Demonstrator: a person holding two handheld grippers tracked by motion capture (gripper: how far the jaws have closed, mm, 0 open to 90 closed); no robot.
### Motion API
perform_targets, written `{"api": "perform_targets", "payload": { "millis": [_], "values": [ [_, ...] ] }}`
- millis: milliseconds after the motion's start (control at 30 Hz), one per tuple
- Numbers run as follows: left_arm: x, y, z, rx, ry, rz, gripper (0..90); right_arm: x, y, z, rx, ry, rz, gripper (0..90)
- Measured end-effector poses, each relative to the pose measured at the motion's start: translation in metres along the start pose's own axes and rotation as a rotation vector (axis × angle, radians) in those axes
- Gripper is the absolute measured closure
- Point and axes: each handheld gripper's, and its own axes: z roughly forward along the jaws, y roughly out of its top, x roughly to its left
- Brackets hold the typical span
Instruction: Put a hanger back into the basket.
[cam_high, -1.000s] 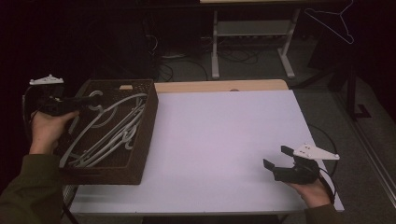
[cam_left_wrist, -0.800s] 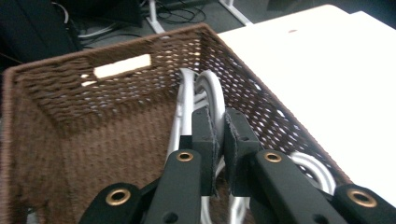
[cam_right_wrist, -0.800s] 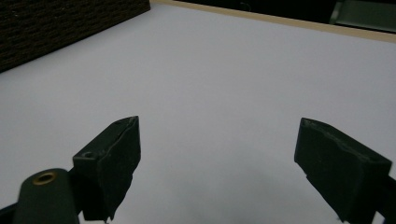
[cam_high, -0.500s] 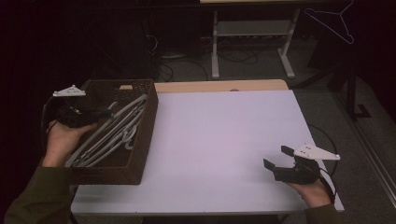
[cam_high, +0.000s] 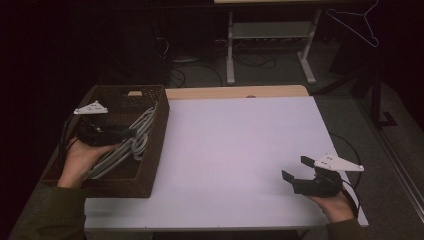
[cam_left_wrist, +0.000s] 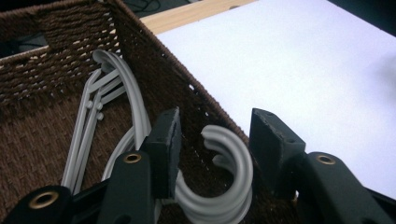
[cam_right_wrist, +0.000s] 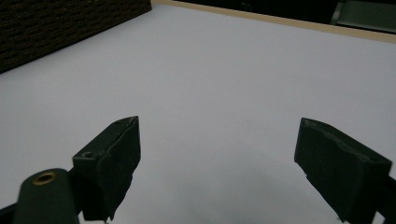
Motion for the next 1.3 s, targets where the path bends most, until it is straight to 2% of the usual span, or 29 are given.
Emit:
{"api": "perform_targets", "payload": {
  "millis": [267,400,700,867,1000,1133,1300],
  "values": [
    [-0.009,-0.001,0.006,-0.079,-0.050,-0.021,38.4,0.000,0.004,0.000,0.003,0.017,-0.007,12.8],
    [-0.016,-0.002,0.009,-0.114,-0.082,-0.014,32.3,0.000,0.011,0.000,0.000,0.032,-0.019,11.9],
    [-0.040,-0.002,0.012,-0.192,-0.138,0.024,20.8,0.005,0.034,0.000,-0.049,0.068,-0.048,9.4],
    [-0.051,0.000,0.011,-0.243,-0.161,0.043,14.7,0.008,0.050,-0.004,-0.096,0.094,-0.060,7.6],
    [-0.058,0.001,0.012,-0.278,-0.184,0.060,12.9,0.009,0.065,-0.009,-0.133,0.108,-0.074,5.4],
    [-0.063,0.001,0.015,-0.303,-0.202,0.068,9.5,0.011,0.080,-0.013,-0.159,0.134,-0.068,2.7],
    [-0.067,-0.002,0.018,-0.346,-0.222,0.067,5.6,0.012,0.094,-0.014,-0.203,0.160,-0.087,1.8]
  ]
}}
